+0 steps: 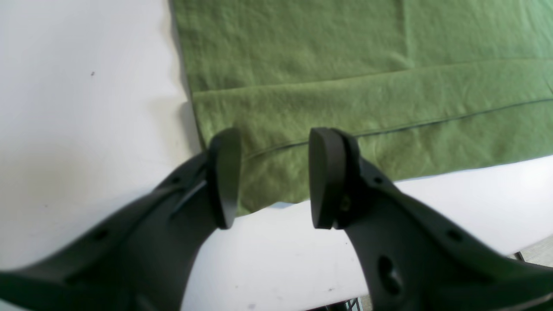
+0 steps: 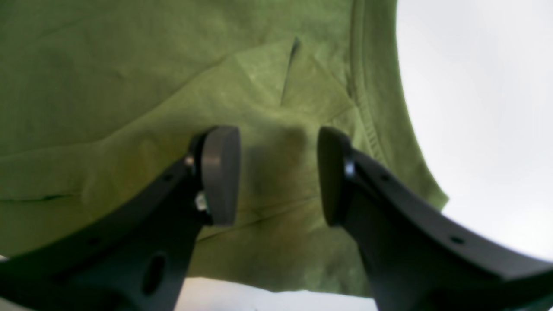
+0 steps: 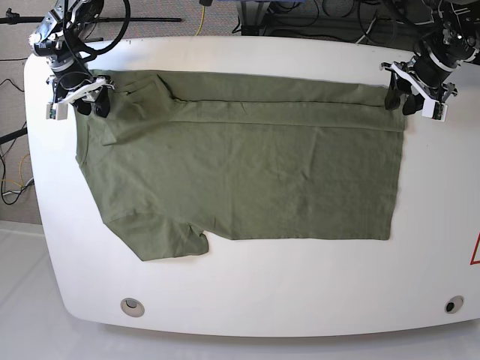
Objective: Fold the T-shirt properly
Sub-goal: 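Close both grippers on the folded edge fabric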
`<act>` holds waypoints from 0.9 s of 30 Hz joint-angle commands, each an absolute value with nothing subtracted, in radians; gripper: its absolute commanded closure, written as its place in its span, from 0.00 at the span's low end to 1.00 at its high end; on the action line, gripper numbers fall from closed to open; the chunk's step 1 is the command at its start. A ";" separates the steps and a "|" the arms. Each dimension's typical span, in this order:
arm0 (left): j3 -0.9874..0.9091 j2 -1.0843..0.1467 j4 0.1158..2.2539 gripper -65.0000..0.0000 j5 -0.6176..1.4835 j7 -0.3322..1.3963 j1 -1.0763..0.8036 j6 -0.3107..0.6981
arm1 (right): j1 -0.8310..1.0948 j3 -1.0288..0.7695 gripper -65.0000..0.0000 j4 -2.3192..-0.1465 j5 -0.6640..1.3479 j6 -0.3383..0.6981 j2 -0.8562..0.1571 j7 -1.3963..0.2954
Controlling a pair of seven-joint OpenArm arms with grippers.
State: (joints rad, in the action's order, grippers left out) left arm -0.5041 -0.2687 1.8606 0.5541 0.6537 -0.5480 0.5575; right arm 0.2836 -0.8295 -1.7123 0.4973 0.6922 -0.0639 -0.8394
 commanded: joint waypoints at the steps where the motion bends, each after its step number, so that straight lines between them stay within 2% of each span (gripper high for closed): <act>1: -0.511 -0.276 1.880 0.62 0.565 0.632 -0.550 0.559 | 0.279 -0.832 0.56 -1.734 0.509 0.698 -0.077 -0.812; 5: -0.512 -0.275 1.882 0.63 0.563 0.638 -0.552 0.559 | 0.278 -0.833 0.57 -1.742 0.507 0.698 -0.076 -0.810; 7: -0.512 -0.278 1.878 0.74 0.560 0.642 -0.547 0.561 | 0.276 -0.831 0.69 -1.737 0.497 0.698 -0.075 -0.809; 11: -0.517 -0.272 1.876 1.00 0.555 0.674 -0.549 0.560 | 0.275 -0.829 0.95 -1.738 0.497 0.698 -0.076 -0.812; 12: -0.520 -0.272 1.873 1.00 0.553 0.678 -0.548 0.559 | 0.274 -0.828 1.00 -1.740 0.496 0.698 -0.076 -0.811; 18: -0.520 -0.272 1.864 1.00 0.529 0.676 -0.540 0.558 | 0.261 -0.829 1.00 -1.727 0.486 0.687 -0.078 -0.812; 19: -0.520 -0.272 1.865 0.98 0.530 0.671 -0.539 0.558 | 0.260 -0.830 1.00 -1.726 0.486 0.687 -0.079 -0.813; 23: -0.523 -0.272 1.866 0.75 0.536 0.658 -0.533 0.561 | 0.258 -0.832 1.00 -1.723 0.485 0.684 -0.078 -0.814; 27: -0.520 -0.270 1.883 0.61 0.553 0.656 -0.546 0.557 | 0.264 -0.838 1.00 -1.721 0.486 0.689 -0.077 -0.817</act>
State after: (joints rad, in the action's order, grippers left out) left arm -0.5144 -0.2584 1.8523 0.5278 0.6807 -0.5308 0.5579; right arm 0.2615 -0.8268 -1.7069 0.4709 0.6807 -0.0643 -0.8349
